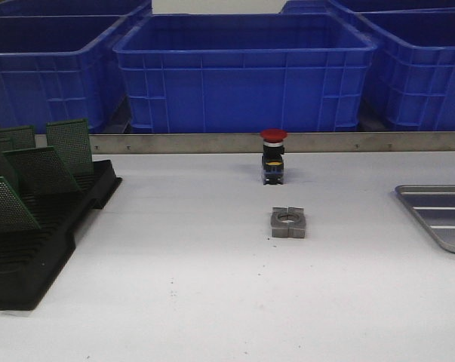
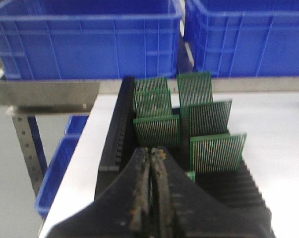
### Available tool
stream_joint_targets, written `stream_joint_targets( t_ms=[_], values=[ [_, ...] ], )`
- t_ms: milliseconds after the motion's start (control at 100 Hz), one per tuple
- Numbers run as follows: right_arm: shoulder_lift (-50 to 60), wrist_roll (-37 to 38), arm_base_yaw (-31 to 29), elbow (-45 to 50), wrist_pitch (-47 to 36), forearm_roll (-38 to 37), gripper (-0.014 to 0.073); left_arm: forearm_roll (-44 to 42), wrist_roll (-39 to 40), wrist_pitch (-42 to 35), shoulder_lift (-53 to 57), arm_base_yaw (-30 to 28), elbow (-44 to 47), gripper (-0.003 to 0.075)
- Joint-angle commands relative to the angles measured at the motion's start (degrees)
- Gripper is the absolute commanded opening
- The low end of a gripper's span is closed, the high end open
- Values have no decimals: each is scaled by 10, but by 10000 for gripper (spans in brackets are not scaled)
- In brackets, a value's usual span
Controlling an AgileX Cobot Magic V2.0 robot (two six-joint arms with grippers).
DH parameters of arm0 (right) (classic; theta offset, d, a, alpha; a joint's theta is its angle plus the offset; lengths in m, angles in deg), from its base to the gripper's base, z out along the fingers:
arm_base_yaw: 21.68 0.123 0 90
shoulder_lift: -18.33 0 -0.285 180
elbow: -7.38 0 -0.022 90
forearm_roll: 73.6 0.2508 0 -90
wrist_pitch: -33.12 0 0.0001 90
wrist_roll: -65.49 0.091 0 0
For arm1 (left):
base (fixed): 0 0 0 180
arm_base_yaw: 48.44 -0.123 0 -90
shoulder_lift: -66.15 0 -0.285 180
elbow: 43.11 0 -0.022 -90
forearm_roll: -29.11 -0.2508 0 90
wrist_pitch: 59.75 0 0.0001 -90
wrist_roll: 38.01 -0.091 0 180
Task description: Place circuit board on tray
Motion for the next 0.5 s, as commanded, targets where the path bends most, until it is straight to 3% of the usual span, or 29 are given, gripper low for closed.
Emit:
stream_joint_targets(
  t_ms=[0, 240, 380, 490],
  values=[
    [12, -3, -1, 0, -42, -2, -59, 6, 4, -84, 19, 4, 17, -17],
    [12, -3, -1, 0, -42, -2, -59, 40, 4, -80, 19, 4, -1, -18],
    [12, -3, -1, 0, -42, -2, -59, 51, 4, -35, 8, 4, -55, -18],
    [12, -3, -1, 0, -42, -2, -59, 20, 4, 45, -27, 4, -128, -18]
  ],
)
